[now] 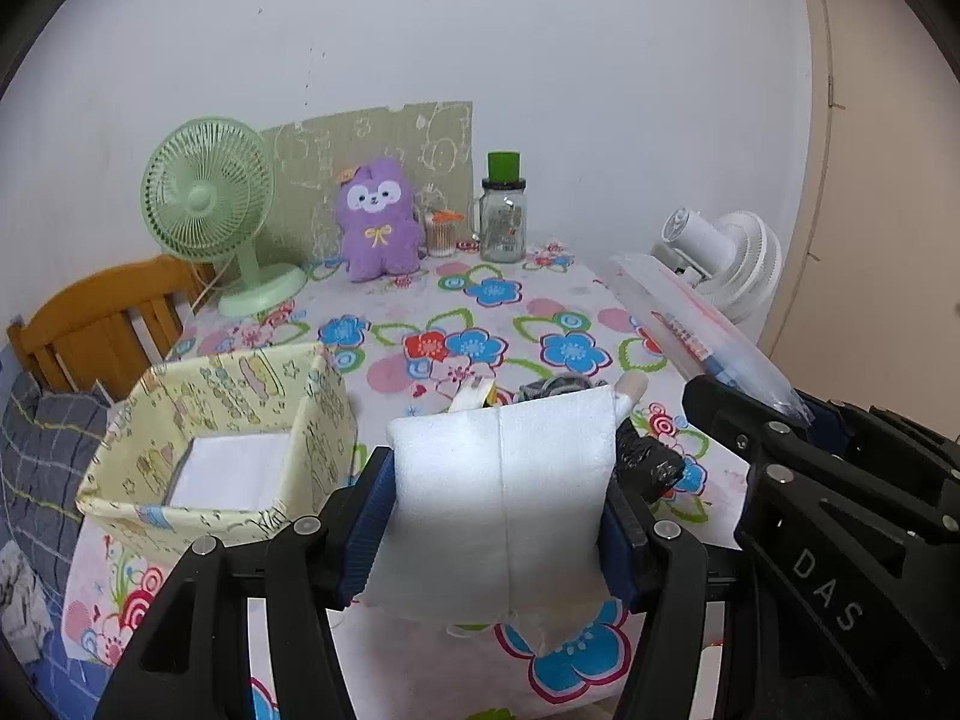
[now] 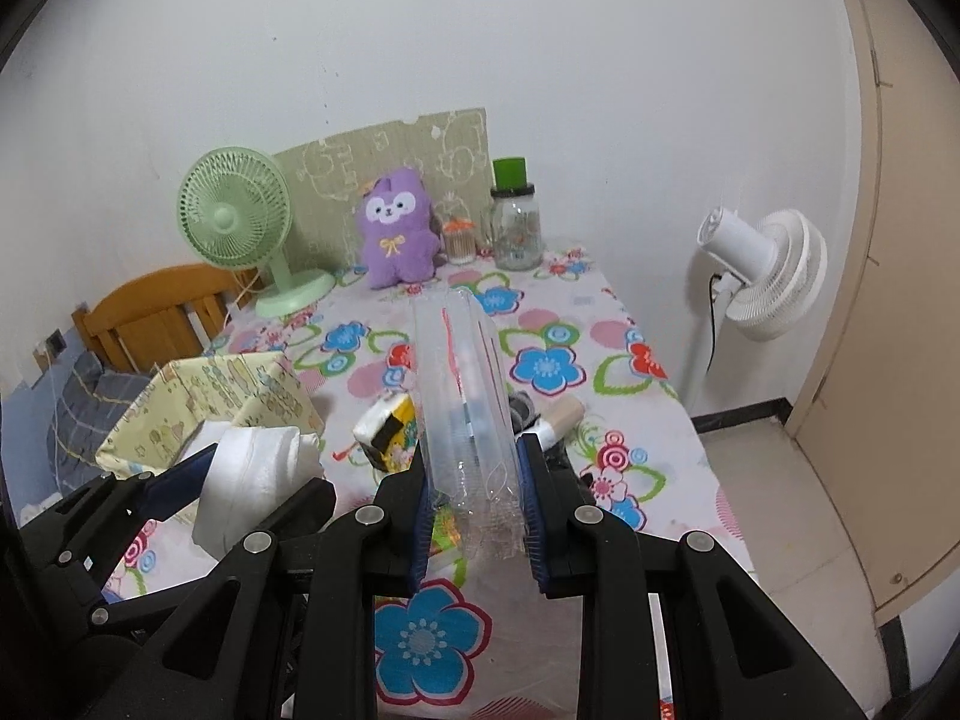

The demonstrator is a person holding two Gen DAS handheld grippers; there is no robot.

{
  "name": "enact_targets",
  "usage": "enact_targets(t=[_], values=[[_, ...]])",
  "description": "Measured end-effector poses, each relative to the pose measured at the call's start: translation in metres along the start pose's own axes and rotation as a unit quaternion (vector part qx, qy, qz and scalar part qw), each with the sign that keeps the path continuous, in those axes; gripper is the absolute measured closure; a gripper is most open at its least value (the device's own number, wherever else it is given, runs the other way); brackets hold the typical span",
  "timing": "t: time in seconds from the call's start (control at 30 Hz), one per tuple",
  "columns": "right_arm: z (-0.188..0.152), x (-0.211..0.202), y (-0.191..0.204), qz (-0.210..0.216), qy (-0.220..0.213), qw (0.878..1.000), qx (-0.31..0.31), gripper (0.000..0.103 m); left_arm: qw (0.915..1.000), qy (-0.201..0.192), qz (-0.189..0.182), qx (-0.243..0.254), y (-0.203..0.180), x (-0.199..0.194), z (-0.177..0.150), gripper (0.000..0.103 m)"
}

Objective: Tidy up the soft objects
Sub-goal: 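Grasp the clear pencil bag with the right tool while the left tool lifts the white pad, then carry the white pad and clear pencil bag over the fabric box with both tools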

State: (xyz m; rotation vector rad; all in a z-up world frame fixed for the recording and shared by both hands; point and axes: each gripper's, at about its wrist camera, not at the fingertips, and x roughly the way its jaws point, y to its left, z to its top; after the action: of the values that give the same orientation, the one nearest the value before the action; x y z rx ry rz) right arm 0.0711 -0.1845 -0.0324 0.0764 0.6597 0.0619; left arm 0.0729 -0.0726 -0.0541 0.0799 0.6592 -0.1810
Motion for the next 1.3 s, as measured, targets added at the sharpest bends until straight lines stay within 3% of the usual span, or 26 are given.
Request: enact_targets(t=[0.5,0.8,1.3], values=[[0.019,-0.024,0.014,-0.012,-0.032,0.999,-0.011,0.074,0.9996,-0.028,-0.001,0.003,0.005,-0.021,0.017,0.040],[0.024,-0.020,0.027,-0.007,-0.028,1.000,-0.005,0.074,0.9994,-0.032,-0.001,0.011,0.015,-0.021,0.022,0.040],[0.031,0.008,0.077,0.016,-0.017,0.999,-0.023,0.074,0.9998,-0.021,0.003,0.003,0.073,-0.007,0.028,0.040]])
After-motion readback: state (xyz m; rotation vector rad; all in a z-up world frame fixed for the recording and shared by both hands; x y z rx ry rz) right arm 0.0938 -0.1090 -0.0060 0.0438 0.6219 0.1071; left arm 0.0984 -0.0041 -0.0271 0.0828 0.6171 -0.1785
